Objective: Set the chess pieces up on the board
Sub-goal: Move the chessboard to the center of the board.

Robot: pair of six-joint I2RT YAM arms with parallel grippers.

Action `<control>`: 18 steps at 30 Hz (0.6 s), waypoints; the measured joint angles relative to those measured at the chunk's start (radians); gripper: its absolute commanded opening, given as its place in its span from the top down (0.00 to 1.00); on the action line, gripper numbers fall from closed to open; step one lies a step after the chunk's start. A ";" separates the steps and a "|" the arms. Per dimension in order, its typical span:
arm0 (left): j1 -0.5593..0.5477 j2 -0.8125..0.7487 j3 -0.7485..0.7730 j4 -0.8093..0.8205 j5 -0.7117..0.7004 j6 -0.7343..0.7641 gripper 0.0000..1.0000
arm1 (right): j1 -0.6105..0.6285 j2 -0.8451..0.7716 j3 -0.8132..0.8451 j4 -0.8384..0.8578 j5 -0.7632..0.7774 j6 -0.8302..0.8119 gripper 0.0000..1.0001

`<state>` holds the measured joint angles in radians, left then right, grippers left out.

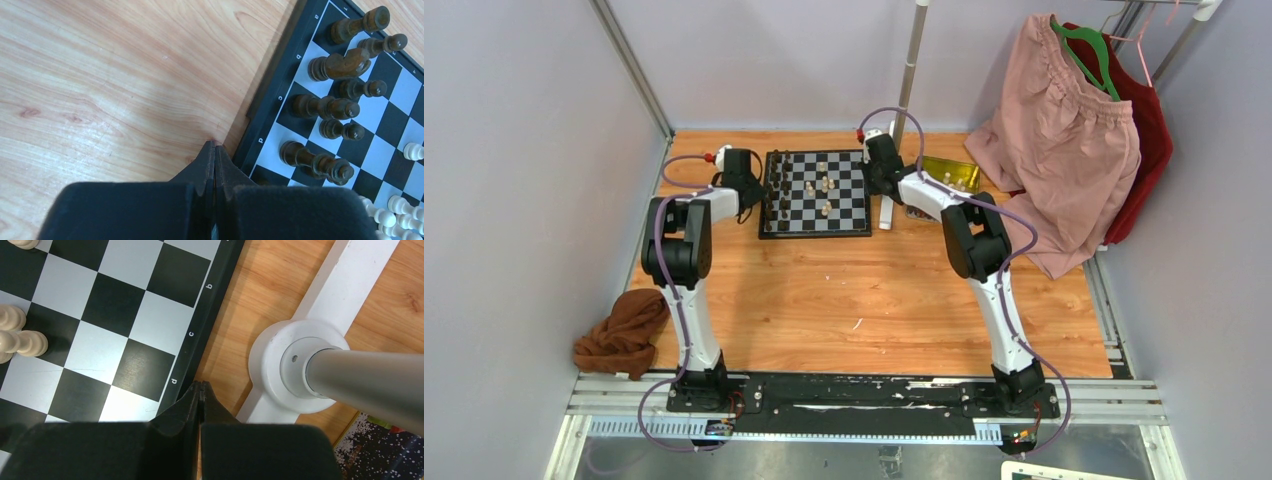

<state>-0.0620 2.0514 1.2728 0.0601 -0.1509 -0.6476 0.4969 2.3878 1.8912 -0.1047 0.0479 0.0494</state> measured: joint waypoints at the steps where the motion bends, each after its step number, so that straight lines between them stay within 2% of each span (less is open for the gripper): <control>1: 0.000 -0.005 -0.008 0.005 -0.001 0.000 1.00 | 0.000 -0.001 -0.003 0.004 0.000 0.002 1.00; 18: -0.003 -0.125 -0.177 0.036 0.000 -0.020 1.00 | 0.032 -0.084 -0.139 0.035 0.010 0.006 1.00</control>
<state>-0.0650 1.9263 1.0962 0.0959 -0.1509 -0.6674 0.5289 2.3039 1.7519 -0.0692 0.0578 0.0555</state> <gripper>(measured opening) 0.010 0.009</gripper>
